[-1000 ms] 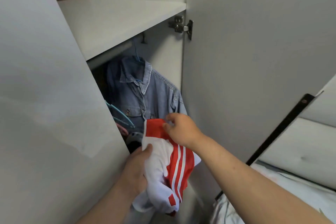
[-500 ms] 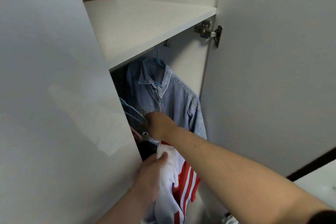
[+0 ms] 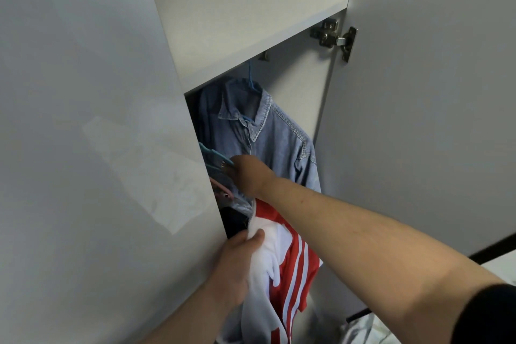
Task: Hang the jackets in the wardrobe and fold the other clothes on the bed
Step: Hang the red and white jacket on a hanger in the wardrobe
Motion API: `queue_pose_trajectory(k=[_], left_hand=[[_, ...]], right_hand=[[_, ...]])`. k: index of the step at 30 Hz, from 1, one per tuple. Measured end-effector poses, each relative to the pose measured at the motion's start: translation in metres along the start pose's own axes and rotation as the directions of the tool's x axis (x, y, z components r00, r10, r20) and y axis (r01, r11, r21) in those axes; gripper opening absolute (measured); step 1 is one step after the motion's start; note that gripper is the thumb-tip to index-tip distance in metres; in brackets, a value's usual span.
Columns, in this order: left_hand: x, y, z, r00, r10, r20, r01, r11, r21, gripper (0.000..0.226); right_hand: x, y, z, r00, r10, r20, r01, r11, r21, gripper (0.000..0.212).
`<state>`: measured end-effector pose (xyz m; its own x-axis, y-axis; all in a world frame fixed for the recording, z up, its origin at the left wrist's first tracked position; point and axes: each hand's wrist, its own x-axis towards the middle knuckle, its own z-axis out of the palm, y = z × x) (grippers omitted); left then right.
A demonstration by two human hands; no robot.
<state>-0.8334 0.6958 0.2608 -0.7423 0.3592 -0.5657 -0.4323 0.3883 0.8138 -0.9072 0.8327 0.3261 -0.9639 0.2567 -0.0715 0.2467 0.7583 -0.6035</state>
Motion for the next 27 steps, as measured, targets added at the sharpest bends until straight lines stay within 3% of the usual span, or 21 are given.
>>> queue_pose_trajectory(k=[3,10,16,27], left_hand=[[0.002,-0.002,0.000,1.000,-0.001,0.007,0.002,0.998,-0.065,0.017],[0.004,-0.003,-0.001,0.999,-0.027,0.027,0.030,0.992,-0.126,0.015],[0.004,0.002,0.000,0.999,-0.019,0.035,0.024,0.988,-0.153,0.015],[0.001,0.005,0.003,0.992,0.069,0.103,-0.047,0.979,-0.196,0.013]], right_hand=[[-0.003,0.004,-0.010,1.000,-0.023,-0.003,0.024,0.992,0.125,0.025],[-0.010,-0.002,-0.034,0.996,-0.077,-0.036,0.080,0.990,0.115,0.012],[-0.031,0.014,-0.050,0.996,-0.056,-0.073,0.074,0.959,0.274,0.006],[-0.107,0.055,-0.048,0.968,-0.053,-0.244,0.104,0.974,0.201,0.049]])
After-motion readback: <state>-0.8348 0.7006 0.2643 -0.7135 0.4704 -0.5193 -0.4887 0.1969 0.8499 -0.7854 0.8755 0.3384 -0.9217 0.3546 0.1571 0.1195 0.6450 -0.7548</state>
